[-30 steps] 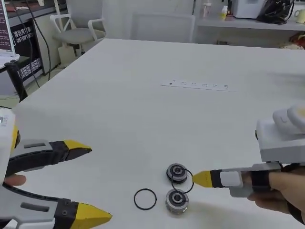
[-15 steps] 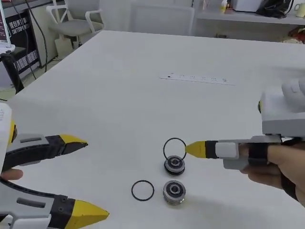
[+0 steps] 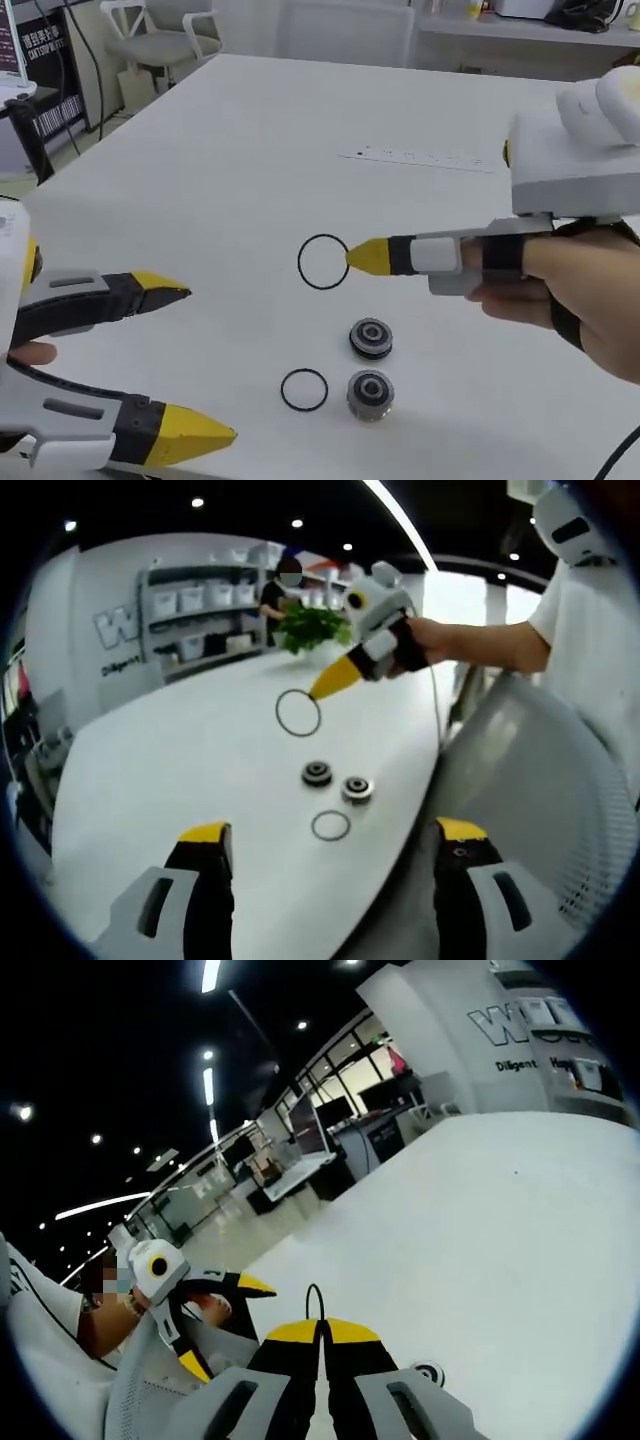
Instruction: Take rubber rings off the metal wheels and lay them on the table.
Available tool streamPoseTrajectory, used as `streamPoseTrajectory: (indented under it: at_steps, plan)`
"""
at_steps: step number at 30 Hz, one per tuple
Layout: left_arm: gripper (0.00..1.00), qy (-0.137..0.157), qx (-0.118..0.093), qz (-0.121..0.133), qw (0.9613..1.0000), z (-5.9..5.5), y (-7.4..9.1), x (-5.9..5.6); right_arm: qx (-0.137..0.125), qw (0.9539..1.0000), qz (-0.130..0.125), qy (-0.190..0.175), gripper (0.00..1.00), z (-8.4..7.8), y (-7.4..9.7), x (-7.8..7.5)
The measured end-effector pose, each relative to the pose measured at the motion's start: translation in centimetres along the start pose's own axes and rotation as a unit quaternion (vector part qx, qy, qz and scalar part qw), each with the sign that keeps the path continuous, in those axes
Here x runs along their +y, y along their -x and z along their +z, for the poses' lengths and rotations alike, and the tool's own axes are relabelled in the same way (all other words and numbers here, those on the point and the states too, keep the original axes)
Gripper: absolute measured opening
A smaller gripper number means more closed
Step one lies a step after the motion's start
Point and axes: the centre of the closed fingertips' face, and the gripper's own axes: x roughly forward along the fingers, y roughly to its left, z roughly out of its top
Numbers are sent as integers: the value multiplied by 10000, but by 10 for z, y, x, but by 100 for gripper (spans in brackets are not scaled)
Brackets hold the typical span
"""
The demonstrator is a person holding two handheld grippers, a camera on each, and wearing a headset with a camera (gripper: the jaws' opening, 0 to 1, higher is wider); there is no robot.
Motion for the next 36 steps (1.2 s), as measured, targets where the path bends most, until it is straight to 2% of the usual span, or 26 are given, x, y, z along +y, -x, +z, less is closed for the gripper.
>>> streamPoseTrajectory:
  at_steps: [4, 9, 12, 18, 24, 30, 36]
  plan:
    - [84, -57, 94, -2, 9999, -4, 0, 0, 118, 9999, 76, 83, 0, -1, -14, 6]
    - [83, -75, 119, -16, 9999, -5, 0, 0, 288, 9995, 161, 28, 0, -19, -28, 8]
    - [83, -89, 146, 9, 9999, -6, 0, 2, 476, 9986, 135, -188, 0, -40, -33, 2]
    - [83, -66, 218, -21, 9997, -9, -1, 2, 825, 9957, 84, -400, 0, -69, -39, -7]
    - [82, -4, 203, 40, 9998, -10, 0, 4, 916, 9922, 128, -838, 0, -81, -42, -11]
    - [82, 35, 251, 67, 9997, -12, 1, 6, 1180, 9898, 26, -800, 0, -98, -48, -14]
    - [81, 17, 307, 80, 9995, -15, 1, 6, 1372, 9880, -49, -707, 0, -106, -50, -19]
